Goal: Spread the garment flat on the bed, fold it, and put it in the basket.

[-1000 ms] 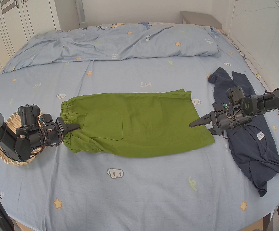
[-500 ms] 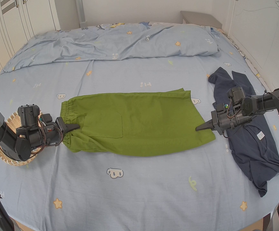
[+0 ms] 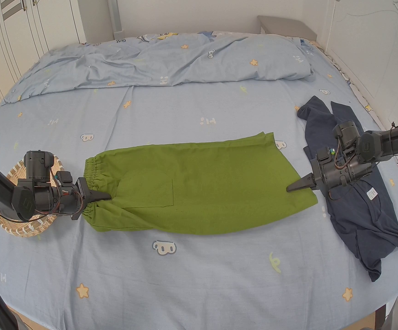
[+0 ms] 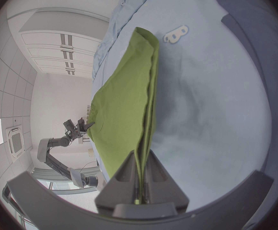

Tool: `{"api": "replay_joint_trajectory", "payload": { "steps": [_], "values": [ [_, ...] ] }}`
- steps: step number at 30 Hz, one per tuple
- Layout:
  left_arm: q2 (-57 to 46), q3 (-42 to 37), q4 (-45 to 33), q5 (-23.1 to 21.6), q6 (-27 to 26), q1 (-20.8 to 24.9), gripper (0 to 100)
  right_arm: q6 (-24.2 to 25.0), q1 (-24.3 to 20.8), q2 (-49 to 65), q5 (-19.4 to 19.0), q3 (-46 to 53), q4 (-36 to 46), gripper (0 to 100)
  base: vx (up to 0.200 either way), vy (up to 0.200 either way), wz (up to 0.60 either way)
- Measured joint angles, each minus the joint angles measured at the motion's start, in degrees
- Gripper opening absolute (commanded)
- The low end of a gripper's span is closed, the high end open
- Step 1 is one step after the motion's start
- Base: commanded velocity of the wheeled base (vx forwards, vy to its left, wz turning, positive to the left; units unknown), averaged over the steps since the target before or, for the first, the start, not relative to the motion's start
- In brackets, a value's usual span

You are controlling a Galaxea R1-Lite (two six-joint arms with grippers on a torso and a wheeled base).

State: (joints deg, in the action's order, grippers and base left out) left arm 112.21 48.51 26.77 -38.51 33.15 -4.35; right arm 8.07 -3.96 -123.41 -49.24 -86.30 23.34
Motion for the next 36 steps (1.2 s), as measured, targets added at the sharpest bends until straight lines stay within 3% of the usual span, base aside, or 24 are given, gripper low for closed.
{"api": "replay_joint_trajectory", "payload": {
  "steps": [6, 12, 23, 32, 33, 36],
  "values": [
    [-3.3, -1.4, -5.7, -1.4, -5.9, -1.2, 0, -2.7, 0.0, 6.9, 0.1, 11.3, 0.7, 0, 0.0, 0.0, 0.0],
    [-6.3, -7.9, -7.2, -1.9, -10.6, -1.8, 0, -4.9, -0.2, 12.8, 0.2, 25.4, -1.4, 0, 0.0, 0.0, 0.0],
    [-13.3, -22.8, -8.1, -1.9, -18.1, -4.0, 0, -5.7, -2.3, 20.8, 0.2, 50.9, -17.1, 0, 0.0, 0.0, 0.0],
    [-16.6, -30.1, -8.1, -1.9, -24.1, -5.2, 0, -5.9, -4.4, 23.2, 0.3, 59.4, -24.4, 0, 0.0, 0.0, 0.0],
    [-16.6, -30.4, -8.1, -1.9, -24.3, -5.3, 0, -6.0, -4.6, 23.1, 0.4, 59.7, -24.6, 100, 0.0, 0.0, 0.0],
    [-16.4, -30.7, -8.1, -1.9, -24.5, -5.4, 0, -6.0, -4.9, 22.5, 0.6, 60.1, -24.8, 100, 0.0, 0.0, 0.0]
  ]
}}
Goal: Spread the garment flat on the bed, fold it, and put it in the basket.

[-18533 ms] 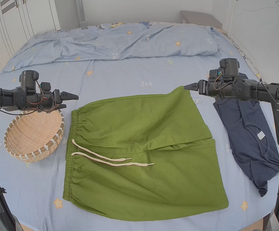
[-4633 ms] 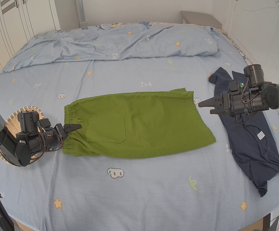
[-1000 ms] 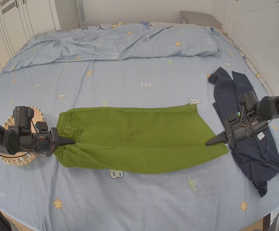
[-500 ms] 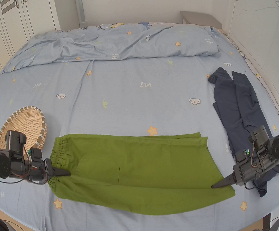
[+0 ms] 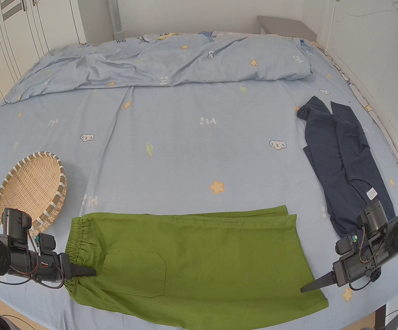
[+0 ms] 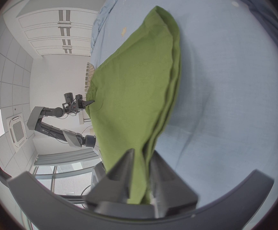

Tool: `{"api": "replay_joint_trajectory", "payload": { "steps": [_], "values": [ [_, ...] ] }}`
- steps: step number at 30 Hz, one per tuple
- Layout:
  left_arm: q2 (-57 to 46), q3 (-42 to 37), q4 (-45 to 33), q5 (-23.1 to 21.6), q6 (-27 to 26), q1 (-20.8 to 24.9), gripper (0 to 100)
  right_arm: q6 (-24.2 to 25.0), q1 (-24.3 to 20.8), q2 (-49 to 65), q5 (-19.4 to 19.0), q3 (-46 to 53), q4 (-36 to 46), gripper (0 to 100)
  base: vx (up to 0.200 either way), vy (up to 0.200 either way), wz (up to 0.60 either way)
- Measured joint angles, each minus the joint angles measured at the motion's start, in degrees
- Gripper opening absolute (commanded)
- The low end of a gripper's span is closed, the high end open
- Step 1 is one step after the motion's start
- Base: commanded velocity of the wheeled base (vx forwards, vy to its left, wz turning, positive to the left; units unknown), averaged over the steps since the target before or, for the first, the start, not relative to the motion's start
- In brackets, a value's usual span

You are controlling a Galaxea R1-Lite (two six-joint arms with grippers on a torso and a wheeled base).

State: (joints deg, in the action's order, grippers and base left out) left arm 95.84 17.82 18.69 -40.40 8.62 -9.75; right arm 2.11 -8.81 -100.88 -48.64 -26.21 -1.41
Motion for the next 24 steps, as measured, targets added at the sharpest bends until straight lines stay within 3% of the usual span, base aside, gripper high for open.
{"api": "replay_joint_trajectory", "payload": {
  "steps": [7, 15, 21, 24],
  "values": [
    [0.1, -0.2, -0.4, 0.0, 0.1, 0.0, 0, 0.1, 0.0, -0.7, 0.0, 0.3, -1.5, 100, 0.0, 0.0, 0.0],
    [-3.6, 0.8, -4.8, 0.9, 0.1, 0.0, 0, 0.5, 3.1, 1.1, 0.2, -1.8, -1.2, 100, 0.0, 0.0, 0.0],
    [-9.3, 5.9, -18.4, 1.6, -1.6, 0.2, 0, 2.2, 5.7, 5.1, 0.7, -6.6, 0.8, 100, 0.0, 0.0, 0.0],
    [-11.5, 9.7, -25.4, 3.9, -5.2, 0.2, 0, 3.6, 6.4, 6.9, 1.1, -10.6, 2.6, 100, 0.0, 0.0, 0.0]
  ]
}}
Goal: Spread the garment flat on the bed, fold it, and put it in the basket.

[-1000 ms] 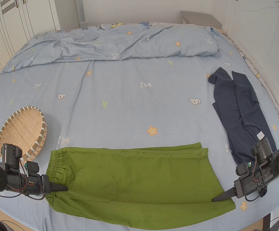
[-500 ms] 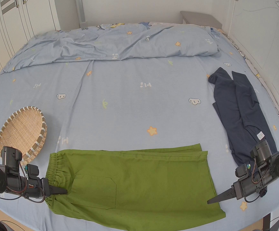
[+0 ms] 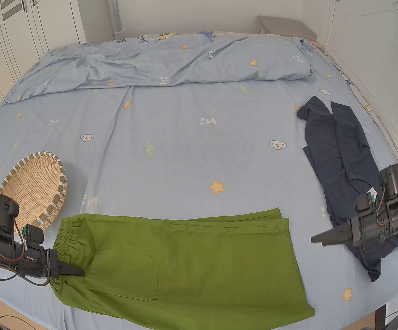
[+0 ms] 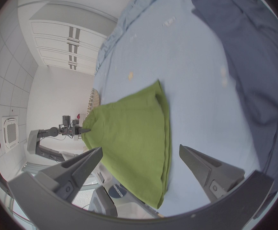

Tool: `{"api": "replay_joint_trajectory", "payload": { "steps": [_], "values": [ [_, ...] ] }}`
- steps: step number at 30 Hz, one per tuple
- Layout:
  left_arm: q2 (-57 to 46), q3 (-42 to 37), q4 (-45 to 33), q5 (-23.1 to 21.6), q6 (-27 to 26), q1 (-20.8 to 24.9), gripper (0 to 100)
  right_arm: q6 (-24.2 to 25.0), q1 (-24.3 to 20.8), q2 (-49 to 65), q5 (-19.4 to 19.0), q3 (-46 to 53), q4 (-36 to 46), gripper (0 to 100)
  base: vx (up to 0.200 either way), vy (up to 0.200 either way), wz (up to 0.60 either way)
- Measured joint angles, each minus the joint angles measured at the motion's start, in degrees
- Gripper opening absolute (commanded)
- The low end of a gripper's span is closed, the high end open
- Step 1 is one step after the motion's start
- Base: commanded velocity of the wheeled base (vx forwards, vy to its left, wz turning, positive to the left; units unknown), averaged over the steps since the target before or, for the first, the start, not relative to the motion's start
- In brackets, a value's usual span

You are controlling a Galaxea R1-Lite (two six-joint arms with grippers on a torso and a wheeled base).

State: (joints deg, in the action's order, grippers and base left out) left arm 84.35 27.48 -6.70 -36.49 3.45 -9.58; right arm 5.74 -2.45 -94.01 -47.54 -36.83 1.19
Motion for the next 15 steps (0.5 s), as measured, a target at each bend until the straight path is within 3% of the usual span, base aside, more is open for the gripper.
{"api": "replay_joint_trajectory", "payload": {
  "steps": [6, 15],
  "values": [
    [-3.3, 5.0, -5.5, 10.5, -6.7, 0.0, 0, 3.0, 0.2, 2.5, 0.6, -8.6, 3.0, 100, 0.0, 0.0, 0.0],
    [-6.0, 3.1, -4.2, 12.0, -7.9, 4.0, 0, 3.6, -0.5, 3.8, 0.9, -10.4, 3.9, 100, 0.0, 0.0, 0.0]
  ]
}}
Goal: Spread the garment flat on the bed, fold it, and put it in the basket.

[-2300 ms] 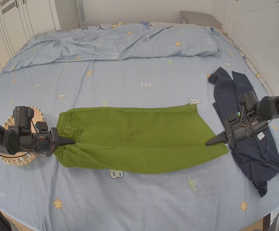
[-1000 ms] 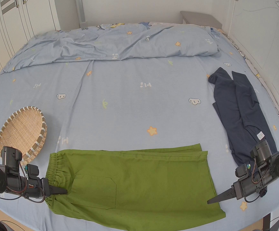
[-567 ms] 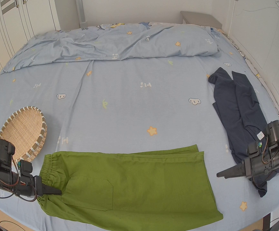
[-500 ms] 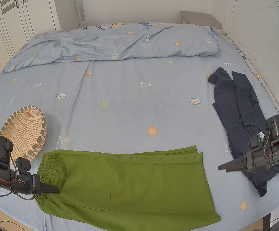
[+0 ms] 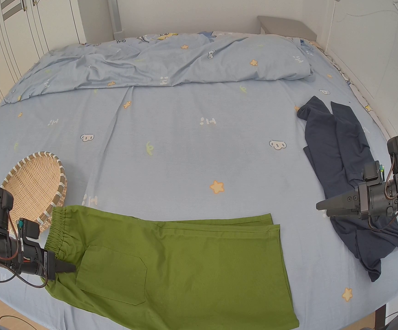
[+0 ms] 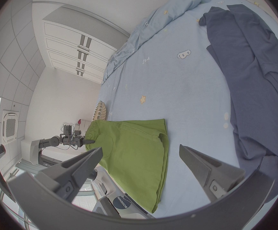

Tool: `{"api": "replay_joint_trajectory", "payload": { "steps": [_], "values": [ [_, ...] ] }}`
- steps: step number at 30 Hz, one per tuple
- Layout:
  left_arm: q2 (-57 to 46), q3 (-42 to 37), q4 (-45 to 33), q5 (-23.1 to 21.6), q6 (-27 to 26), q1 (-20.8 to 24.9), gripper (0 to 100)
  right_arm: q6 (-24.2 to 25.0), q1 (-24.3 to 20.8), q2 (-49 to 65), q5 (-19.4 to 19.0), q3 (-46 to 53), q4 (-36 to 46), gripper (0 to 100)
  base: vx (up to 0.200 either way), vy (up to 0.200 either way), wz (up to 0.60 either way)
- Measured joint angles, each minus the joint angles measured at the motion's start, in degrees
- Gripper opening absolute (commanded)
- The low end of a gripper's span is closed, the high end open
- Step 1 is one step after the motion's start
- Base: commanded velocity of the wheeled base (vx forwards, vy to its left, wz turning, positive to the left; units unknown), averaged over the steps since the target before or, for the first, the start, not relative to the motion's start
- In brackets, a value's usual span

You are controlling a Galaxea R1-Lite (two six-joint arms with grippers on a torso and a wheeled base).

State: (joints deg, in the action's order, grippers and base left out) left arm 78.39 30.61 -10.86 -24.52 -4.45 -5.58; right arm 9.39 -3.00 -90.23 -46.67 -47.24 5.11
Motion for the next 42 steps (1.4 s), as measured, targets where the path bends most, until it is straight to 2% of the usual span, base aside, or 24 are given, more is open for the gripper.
{"api": "replay_joint_trajectory", "payload": {
  "steps": [6, 14, 26, 33, 39, 42],
  "values": [
    [-2.4, 1.0, -0.4, 0.4, 0.5, 4.1, 0, 0.1, -0.1, 0.2, 0.0, 0.2, 0.0, 100, 0.0, 0.0, 0.0],
    [-5.5, 7.9, -3.8, 5.8, 3.6, 16.5, 0, 0.1, -0.1, 0.5, 0.3, 0.4, 0.1, 100, 0.0, 0.0, 0.0],
    [-5.5, 16.1, -4.8, 10.7, 7.3, 35.1, 0, 0.1, -0.1, 0.5, 1.6, 0.5, 0.1, 100, 0.0, 0.0, 0.0],
    [-0.6, 20.1, -3.0, 16.7, 17.2, 46.3, 0, 0.1, -0.2, 0.4, 2.3, 0.8, -0.1, 100, 0.0, 0.0, 0.0],
    [3.8, 24.2, -2.4, 19.1, 25.8, 53.3, 0, 0.0, -0.2, 0.4, 2.9, 1.0, -0.2, 100, 0.0, 0.0, 0.0],
    [6.3, 25.9, -1.8, 21.1, 27.9, 56.1, 0, -0.1, -0.2, 0.3, 3.0, 1.0, -0.2, 100, 0.0, 0.0, 0.0]
  ]
}}
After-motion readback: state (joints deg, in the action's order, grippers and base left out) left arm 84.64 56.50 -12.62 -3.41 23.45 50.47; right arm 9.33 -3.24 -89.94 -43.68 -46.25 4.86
